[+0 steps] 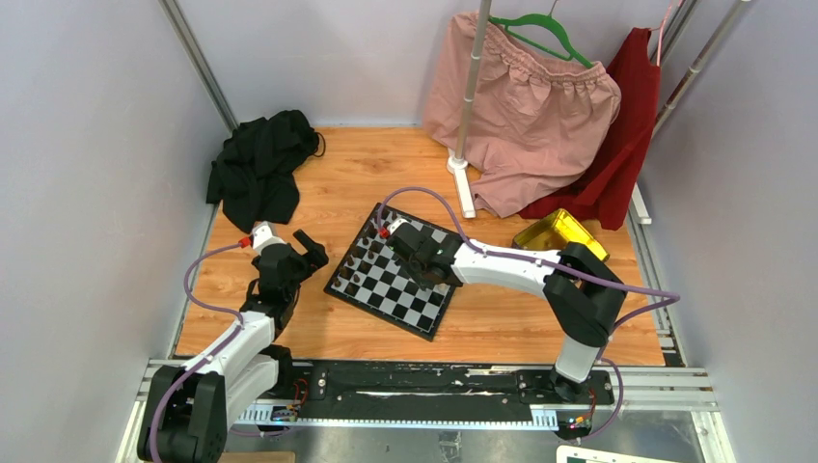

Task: Set up the chess pieces on the board
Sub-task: Place the chess piece on the chessboard.

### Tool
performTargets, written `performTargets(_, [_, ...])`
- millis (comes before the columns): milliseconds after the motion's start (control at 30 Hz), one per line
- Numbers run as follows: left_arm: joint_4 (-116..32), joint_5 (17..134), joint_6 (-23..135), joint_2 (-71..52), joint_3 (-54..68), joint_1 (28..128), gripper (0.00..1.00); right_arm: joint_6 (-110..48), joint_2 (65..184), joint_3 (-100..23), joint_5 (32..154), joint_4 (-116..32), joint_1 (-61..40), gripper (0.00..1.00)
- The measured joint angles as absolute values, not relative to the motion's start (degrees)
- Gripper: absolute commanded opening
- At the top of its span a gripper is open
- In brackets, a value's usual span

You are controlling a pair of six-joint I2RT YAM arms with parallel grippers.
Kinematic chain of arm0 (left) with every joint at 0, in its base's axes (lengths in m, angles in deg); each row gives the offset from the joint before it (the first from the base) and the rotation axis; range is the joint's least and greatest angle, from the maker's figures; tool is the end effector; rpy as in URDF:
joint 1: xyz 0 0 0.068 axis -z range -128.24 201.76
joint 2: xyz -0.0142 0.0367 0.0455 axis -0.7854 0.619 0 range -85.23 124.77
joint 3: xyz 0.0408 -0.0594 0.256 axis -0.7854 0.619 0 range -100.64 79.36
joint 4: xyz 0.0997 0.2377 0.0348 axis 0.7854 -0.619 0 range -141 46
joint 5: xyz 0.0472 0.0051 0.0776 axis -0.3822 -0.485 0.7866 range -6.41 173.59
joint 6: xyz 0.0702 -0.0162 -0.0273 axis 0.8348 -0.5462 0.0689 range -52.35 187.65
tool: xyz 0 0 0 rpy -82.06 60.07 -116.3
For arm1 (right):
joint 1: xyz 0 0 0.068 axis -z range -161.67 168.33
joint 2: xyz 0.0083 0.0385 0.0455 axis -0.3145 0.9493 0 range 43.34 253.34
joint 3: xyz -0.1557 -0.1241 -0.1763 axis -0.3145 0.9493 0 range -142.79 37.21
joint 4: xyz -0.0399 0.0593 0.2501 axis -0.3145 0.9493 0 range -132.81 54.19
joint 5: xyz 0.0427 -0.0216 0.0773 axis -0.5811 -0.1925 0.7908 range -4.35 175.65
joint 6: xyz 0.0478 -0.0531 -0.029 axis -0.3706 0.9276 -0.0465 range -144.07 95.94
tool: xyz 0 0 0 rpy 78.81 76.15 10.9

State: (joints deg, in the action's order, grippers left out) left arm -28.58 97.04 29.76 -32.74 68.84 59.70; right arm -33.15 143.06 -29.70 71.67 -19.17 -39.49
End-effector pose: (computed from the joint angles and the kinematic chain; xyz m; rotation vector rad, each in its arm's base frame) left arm 0.2082 -0.0137 0.1375 -0.6659 1.9184 -0.2676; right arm 0.2141 0.3103 0.1704 -0.9544 2.3326 0.1609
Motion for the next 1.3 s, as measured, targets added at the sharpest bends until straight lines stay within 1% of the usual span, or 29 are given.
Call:
performTargets(633, [-28.6, 97.0, 29.8, -32.8, 68.8, 59.7, 1.00, -33.7, 143.1, -28.1, 72.8, -22.0, -37.8, 0.01])
performTargets(1100, [-28.6, 96.8, 29.8, -32.8, 68.8, 59.7, 1.00, -34.0, 143.6, -28.1, 73.2, -22.2, -37.7, 0.16])
performTargets(1233, [-28.6, 96.8, 29.8, -32.8, 68.8, 59.7, 1.00, -34.2, 143.8, -28.0, 73.5, -22.3, -37.5, 0.22])
performTargets(1300, [-28.6, 96.7, 29.8, -32.8, 68.8, 59.7, 1.00, -34.3, 143.8, -28.0, 73.6, -22.2, -37.5, 0.30])
